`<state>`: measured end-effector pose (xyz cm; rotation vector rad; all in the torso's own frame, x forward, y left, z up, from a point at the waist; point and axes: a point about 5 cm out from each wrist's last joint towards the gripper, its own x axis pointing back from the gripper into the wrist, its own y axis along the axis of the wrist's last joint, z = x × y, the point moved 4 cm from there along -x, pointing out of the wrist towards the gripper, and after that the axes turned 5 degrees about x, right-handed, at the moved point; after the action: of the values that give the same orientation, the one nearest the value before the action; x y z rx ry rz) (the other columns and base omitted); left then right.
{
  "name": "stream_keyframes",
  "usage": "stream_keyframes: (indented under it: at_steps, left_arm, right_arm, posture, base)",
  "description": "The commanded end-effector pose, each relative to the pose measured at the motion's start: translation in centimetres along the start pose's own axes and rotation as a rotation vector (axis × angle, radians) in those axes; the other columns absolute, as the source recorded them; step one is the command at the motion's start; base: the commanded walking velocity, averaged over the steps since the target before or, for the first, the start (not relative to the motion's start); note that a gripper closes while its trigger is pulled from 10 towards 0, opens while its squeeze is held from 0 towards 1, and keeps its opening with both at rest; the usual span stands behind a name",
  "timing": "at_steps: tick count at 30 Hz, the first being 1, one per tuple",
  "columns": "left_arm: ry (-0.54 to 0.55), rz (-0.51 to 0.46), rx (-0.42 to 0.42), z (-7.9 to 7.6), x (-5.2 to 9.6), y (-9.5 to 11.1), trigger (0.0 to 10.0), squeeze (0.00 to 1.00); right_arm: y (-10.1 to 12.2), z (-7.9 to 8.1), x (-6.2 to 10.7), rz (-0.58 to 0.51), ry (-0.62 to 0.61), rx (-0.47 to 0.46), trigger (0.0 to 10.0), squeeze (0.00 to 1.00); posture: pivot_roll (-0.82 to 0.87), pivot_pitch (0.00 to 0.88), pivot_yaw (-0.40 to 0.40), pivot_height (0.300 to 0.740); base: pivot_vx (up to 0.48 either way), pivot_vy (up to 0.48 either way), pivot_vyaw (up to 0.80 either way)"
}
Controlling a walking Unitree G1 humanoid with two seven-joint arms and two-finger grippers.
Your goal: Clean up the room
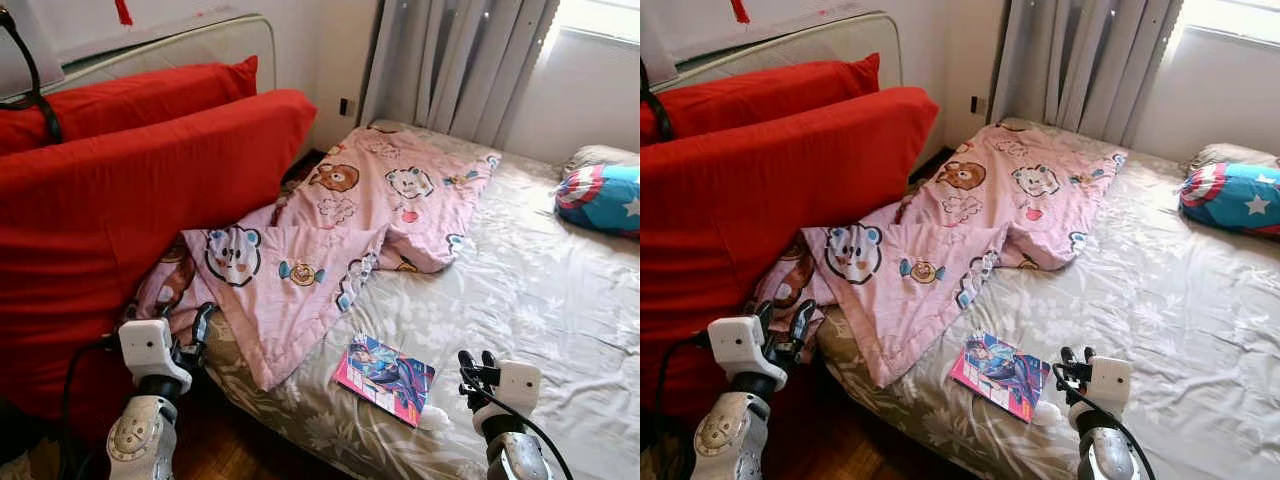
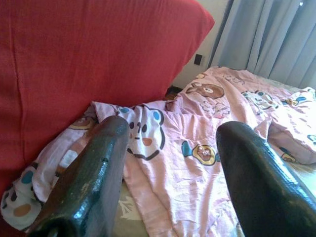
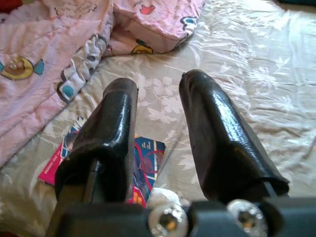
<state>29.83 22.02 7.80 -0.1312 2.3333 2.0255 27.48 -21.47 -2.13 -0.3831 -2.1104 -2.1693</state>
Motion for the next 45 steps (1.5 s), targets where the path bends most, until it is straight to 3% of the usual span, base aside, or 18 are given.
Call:
stream_keyframes:
  at_steps: [1, 9, 23, 24, 25, 27, 45]
  left_arm:
    - [-0.008, 0.007, 0.011, -0.4, -0.1, 0.3, 10.0, 0.00]
    - [-0.031, 0.038, -0.009, -0.6, 0.1, 0.0, 10.0, 0.00]
    - [0.017, 0.070, -0.041, 0.9, -0.3, 0.0, 10.0, 0.00]
    - [0.022, 0.071, -0.035, 0.9, -0.3, -0.1, 10.0, 0.00]
    - [0.024, 0.071, -0.032, 0.9, -0.3, -0.1, 10.0, 0.00]
    - [0.024, 0.075, -0.032, 1.0, -0.3, -0.1, 10.0, 0.00]
    - [0.008, 0.096, -0.012, 0.5, -0.2, -0.4, 10.0, 0.00]
  right_arm:
    - [0.1, -0.6, 0.1, 0.006, -0.015, 0.008, 10.0, 0.00]
    - [-0.4, -0.7, 0.1, 0.033, -0.041, -0.004, 10.0, 0.00]
    - [0.1, -0.2, -0.1, 0.006, -0.043, -0.028, 10.0, 0.00]
    - [0.2, -0.1, -0.1, 0.001, -0.040, -0.037, 10.0, 0.27]
    - [0.2, 0.0, -0.1, -0.002, -0.038, -0.043, 10.0, 0.27]
    - [0.3, 0.0, -0.1, -0.005, -0.040, -0.037, 10.0, 1.00]
    - [-0.2, 0.4, 0.1, 0.016, -0.034, -0.037, 10.0, 1.00]
  posture:
    - [0.00, 0.000, -0.097, 0.705]
    - [0.01, 0.000, -0.084, 0.685]
    - [0.01, 0.000, -0.081, 0.685]
    - [0.01, 0.000, -0.081, 0.685]
    - [0.01, 0.000, -0.081, 0.685]
    - [0.01, 0.000, -0.083, 0.685]
    - [0.01, 0.000, -0.079, 0.685]
  base:
    - [0.000, 0.000, 0.00]
    - [0.000, 0.000, 0.00]
    - [0.000, 0.000, 0.00]
    - [0.000, 0.000, 0.00]
    - [0.000, 0.000, 0.00]
    - [0.000, 0.000, 0.00]
    - [0.000, 0.000, 0.00]
